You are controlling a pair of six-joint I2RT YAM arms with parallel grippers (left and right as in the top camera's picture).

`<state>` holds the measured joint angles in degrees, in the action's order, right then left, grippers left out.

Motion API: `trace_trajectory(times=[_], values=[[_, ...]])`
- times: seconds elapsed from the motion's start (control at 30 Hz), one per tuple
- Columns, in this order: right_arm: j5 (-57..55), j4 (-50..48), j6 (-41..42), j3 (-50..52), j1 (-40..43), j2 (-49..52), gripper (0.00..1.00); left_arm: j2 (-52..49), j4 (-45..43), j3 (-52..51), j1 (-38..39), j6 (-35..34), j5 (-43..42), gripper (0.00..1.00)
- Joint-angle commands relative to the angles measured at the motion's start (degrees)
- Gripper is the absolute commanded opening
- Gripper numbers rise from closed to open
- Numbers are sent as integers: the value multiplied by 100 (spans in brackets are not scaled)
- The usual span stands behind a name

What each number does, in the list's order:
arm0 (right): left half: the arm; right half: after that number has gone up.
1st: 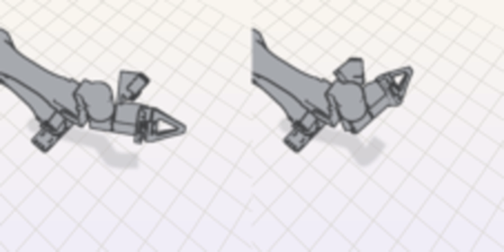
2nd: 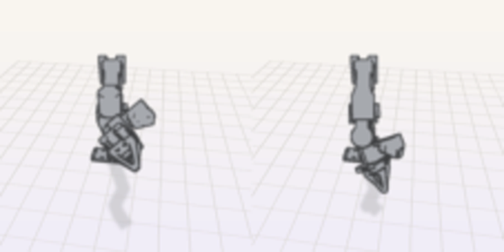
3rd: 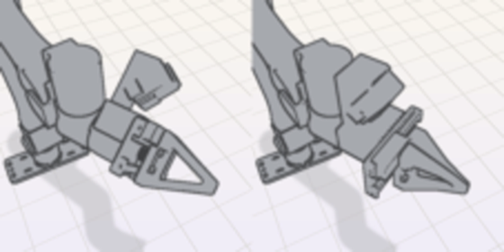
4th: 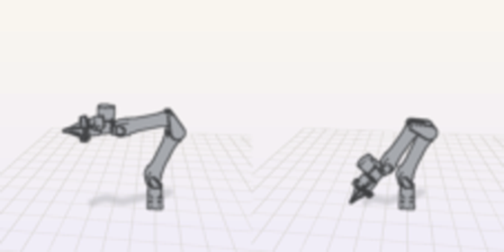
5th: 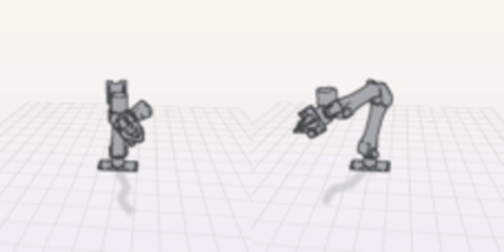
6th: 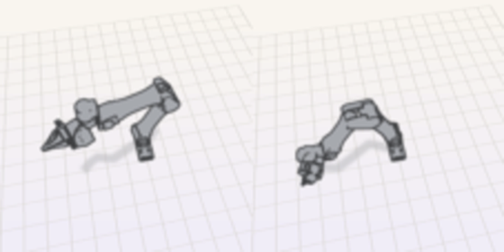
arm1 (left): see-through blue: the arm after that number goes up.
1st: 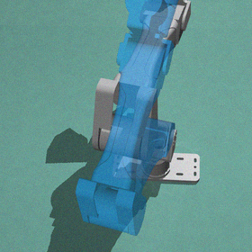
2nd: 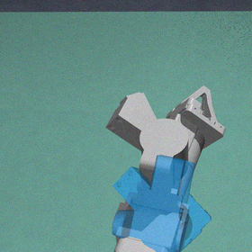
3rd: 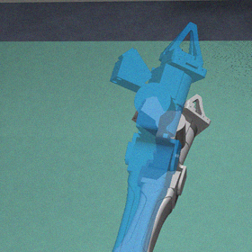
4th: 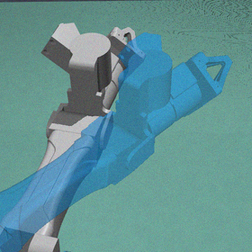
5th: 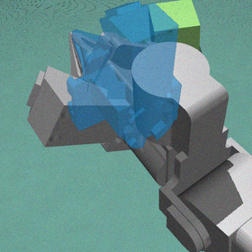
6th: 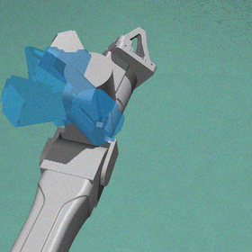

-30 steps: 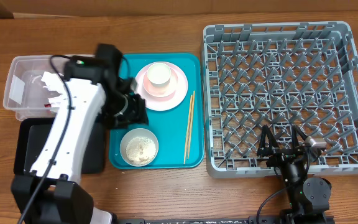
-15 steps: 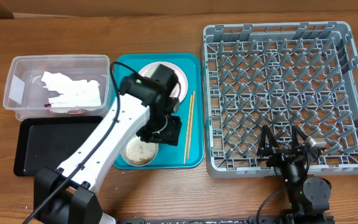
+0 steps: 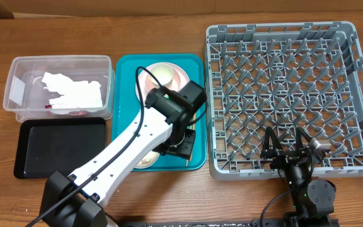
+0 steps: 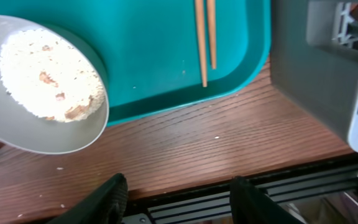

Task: Sort waste into correct bins and load items into the dishwasher
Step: 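Lower the left gripper and grasp the rim of the white rice bowl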

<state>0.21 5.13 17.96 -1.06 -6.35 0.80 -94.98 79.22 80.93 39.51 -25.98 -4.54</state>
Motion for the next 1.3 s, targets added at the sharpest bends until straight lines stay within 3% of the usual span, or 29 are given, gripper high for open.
trace_trajectory(times=[0.0, 0.3, 0.7, 0.83, 1.27], values=[[31, -28, -20, 59, 48, -42, 100, 22, 7, -22, 142, -372, 407, 56], [31, -28, -20, 59, 48, -42, 100, 22, 2, -22, 264, -538, 409, 55], [31, -31, -20, 59, 48, -42, 100, 17, -48, -33, 328, -535, 398, 43], [31, -28, -20, 59, 48, -42, 100, 17, -72, -105, 328, -560, 737, 41], [31, -31, -17, 59, 48, -42, 100, 17, -1099, -1161, 267, -748, 1143, 43]])
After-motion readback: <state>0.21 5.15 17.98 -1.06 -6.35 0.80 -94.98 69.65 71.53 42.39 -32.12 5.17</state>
